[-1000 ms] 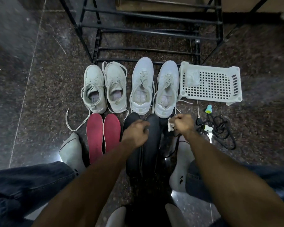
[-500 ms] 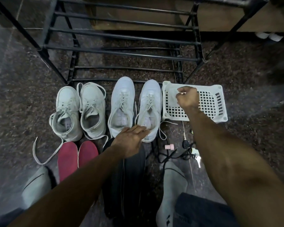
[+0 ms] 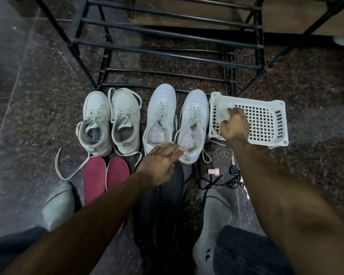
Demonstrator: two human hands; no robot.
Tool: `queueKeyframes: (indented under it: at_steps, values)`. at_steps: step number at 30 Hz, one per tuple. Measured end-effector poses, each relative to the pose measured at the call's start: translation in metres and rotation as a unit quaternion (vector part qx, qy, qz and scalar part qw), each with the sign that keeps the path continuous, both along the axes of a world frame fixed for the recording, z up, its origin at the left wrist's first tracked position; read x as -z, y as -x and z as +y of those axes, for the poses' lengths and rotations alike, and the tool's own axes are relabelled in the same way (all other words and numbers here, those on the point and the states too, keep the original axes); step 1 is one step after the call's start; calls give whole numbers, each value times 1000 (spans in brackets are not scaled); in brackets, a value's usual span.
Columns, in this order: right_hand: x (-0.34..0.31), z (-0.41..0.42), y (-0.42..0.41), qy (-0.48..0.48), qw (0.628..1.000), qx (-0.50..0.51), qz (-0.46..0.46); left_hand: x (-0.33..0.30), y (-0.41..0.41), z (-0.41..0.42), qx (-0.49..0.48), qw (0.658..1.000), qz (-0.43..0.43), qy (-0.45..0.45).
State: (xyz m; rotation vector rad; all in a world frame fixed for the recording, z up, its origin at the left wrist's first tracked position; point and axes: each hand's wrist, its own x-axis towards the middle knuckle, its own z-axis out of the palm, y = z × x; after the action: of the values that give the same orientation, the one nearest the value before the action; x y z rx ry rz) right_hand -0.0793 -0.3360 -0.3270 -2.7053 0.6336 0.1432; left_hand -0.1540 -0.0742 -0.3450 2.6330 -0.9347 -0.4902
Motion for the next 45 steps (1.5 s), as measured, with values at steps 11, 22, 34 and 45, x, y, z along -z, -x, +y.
queueKeyframes:
  at_steps: [11,22,34,45]
  values:
    - [23,133,178,-176,959,187,117,17,80,73,-322,929,177,54]
    - [49,208,231,-60,965,72,243,29,118,90,-361,873,327,14]
    - [44,198,234,-167,957,143,190,28,114,80,-396,864,310,22]
    - [9,201,229,-290,945,136,67,-17,107,40,-510,688,469,215]
